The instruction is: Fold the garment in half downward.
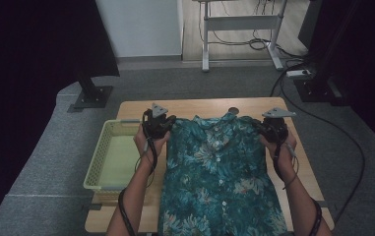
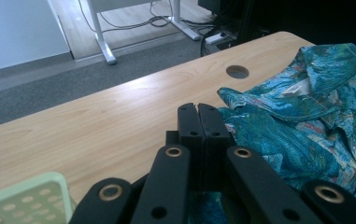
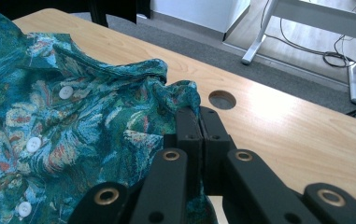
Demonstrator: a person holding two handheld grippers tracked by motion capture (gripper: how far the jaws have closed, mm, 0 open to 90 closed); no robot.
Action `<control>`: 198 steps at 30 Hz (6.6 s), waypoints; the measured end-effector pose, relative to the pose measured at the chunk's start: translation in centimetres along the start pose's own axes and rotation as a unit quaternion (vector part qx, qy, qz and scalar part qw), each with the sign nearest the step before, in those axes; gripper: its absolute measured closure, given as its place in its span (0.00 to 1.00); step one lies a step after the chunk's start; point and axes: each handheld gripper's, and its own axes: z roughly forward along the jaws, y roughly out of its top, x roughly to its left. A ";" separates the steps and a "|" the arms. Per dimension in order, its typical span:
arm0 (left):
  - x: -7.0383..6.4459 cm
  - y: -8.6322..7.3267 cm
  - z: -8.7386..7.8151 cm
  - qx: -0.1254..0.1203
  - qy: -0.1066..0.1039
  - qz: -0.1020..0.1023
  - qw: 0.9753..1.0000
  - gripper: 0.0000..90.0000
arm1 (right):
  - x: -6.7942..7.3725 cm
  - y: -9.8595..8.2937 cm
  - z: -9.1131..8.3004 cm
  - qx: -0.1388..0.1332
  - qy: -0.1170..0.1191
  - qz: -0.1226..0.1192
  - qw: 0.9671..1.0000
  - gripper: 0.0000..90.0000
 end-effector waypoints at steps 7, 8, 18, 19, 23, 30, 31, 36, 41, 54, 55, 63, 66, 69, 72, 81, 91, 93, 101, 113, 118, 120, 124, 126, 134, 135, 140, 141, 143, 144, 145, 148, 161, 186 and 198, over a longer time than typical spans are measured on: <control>0.0 0.7 -0.7 -0.011 0.002 0.002 1.000 0.99 | -0.1 1.3 -0.4 -0.020 -0.002 0.001 1.000 0.97; -0.1 0.5 -0.8 -0.013 0.002 0.002 1.000 0.99 | 0.0 1.2 -0.5 -0.022 -0.003 0.001 1.000 0.97; -0.7 -1.0 -1.4 -0.011 -0.001 -0.001 1.000 0.99 | 0.8 -0.4 -0.9 -0.015 -0.005 0.005 1.000 0.97; -0.7 -1.0 -1.5 -0.011 -0.001 -0.001 1.000 0.99 | 0.8 -0.5 -0.9 -0.015 -0.006 0.004 1.000 0.97; -0.9 -1.3 -1.7 -0.014 -0.004 -0.003 1.000 0.99 | 0.9 -0.6 -1.3 -0.016 -0.008 0.003 1.000 0.97; -1.5 -2.1 -1.7 -0.010 -0.007 0.000 1.000 0.99 | 1.1 -1.1 -1.7 -0.014 -0.008 0.001 1.000 0.97; -1.5 -2.2 -1.7 -0.010 -0.007 0.000 1.000 0.99 | 1.2 -1.2 -1.7 -0.013 -0.008 0.001 1.000 0.97; -1.7 -2.5 -1.9 -0.011 -0.009 0.002 1.000 0.99 | 1.4 -2.0 -1.5 -0.010 -0.005 0.001 1.000 0.97; -1.9 -3.1 -2.1 -0.014 -0.013 0.001 1.000 0.99 | 1.6 -2.5 -1.7 -0.010 -0.005 0.002 1.000 0.97; -2.9 -5.0 -3.4 -0.019 -0.022 0.007 1.000 0.99 | 2.6 -4.2 -3.0 -0.012 0.000 -0.005 1.000 0.97; -3.0 -5.1 -3.5 -0.020 -0.023 0.007 1.000 0.99 | 2.7 -4.4 -3.2 -0.013 0.001 -0.004 1.000 0.97; -3.8 -6.2 -4.4 -0.026 -0.031 0.012 0.999 0.99 | 3.1 -5.6 -4.4 -0.011 0.004 -0.006 1.000 0.97; -3.9 -6.6 -4.3 -0.022 -0.034 0.010 0.999 0.99 | 3.3 -5.9 -4.5 -0.007 0.008 -0.008 1.000 0.97; -3.9 -6.8 -4.1 -0.017 -0.040 0.009 0.999 0.99 | 3.3 -6.2 -4.4 -0.003 0.012 -0.009 1.000 0.97; -3.8 -7.0 -3.9 -0.014 -0.045 0.006 0.999 0.99 | 3.2 -6.4 -4.3 0.001 0.015 -0.009 1.000 0.97; -3.8 -7.7 -4.8 -0.013 -0.054 0.009 0.998 0.99 | 3.4 -6.8 -4.9 0.000 0.028 -0.006 1.000 0.97; -4.5 -9.9 -6.1 -0.007 -0.072 0.012 0.997 0.99 | 4.5 -8.5 -6.4 0.001 0.050 -0.014 0.999 0.97; -4.5 -10.4 -6.1 -0.003 -0.073 0.011 0.997 0.99 | 4.7 -8.9 -6.5 0.002 0.053 -0.017 0.998 0.97; -4.6 -11.7 -6.6 0.005 -0.077 0.012 0.997 0.99 | 4.7 -10.4 -7.0 0.005 0.062 -0.009 0.998 0.97; -5.4 -14.0 -7.5 0.012 -0.088 0.007 0.996 0.99 | 5.9 -12.7 -8.5 0.007 0.078 -0.012 0.997 0.97; -5.9 -15.5 -8.0 0.019 -0.094 0.006 0.995 0.99 | 6.3 -14.6 -8.9 0.020 0.086 -0.010 0.996 0.97; -6.1 -16.0 -8.3 0.021 -0.096 0.006 0.995 0.99 | 6.5 -15.2 -9.1 0.023 0.088 -0.009 0.996 0.97; -6.6 -17.1 -9.0 0.030 -0.098 0.010 0.995 0.99 | 6.6 -16.2 -9.6 0.026 0.095 -0.006 0.995 0.97; -6.7 -17.5 -9.2 0.034 -0.099 0.011 0.994 0.99 | 6.7 -16.5 -9.9 0.029 0.098 -0.007 0.995 0.97; -7.6 -19.0 -8.9 0.063 -0.097 0.021 0.993 0.99 | 6.8 -18.8 -9.6 0.069 0.101 0.002 0.992 0.96; -7.6 -19.2 -8.7 0.068 -0.098 0.020 0.993 0.99 | 6.8 -19.1 -9.5 0.075 0.102 0.005 0.992 0.96; -8.1 -20.1 -7.9 0.090 -0.091 0.035 0.991 0.99 | 6.7 -20.0 -9.1 0.097 0.105 0.012 0.990 0.96; -8.2 -20.2 -7.7 0.093 -0.090 0.038 0.991 0.99 | 6.6 -20.1 -9.0 0.099 0.105 0.013 0.989 0.95; -8.4 -20.3 -7.5 0.097 -0.091 0.037 0.990 0.99 | 6.5 -20.2 -8.9 0.102 0.106 0.016 0.989 0.95; -8.4 -20.4 -7.4 0.099 -0.092 0.036 0.990 0.99 | 6.5 -20.3 -8.9 0.103 0.106 0.017 0.989 0.95; -8.4 -20.4 -7.3 0.101 -0.092 0.037 0.990 0.99 | 6.4 -20.3 -8.9 0.104 0.107 0.018 0.989 0.95; -8.5 -20.4 -7.1 0.104 -0.091 0.036 0.990 0.99 | 6.3 -20.3 -8.8 0.107 0.111 0.022 0.988 0.95; -8.4 -19.6 -5.5 0.105 -0.054 0.026 0.993 0.98 | 4.9 -19.6 -6.9 0.102 0.114 0.039 0.988 0.95; -6.8 -17.1 -1.7 0.126 -0.021 0.000 0.992 0.98 | 2.5 -17.2 -2.4 0.099 0.108 0.055 0.988 0.94; -6.8 -17.2 -1.6 0.119 -0.019 -0.011 0.993 0.97 | 2.5 -17.0 -2.2 0.099 0.100 0.047 0.989 0.94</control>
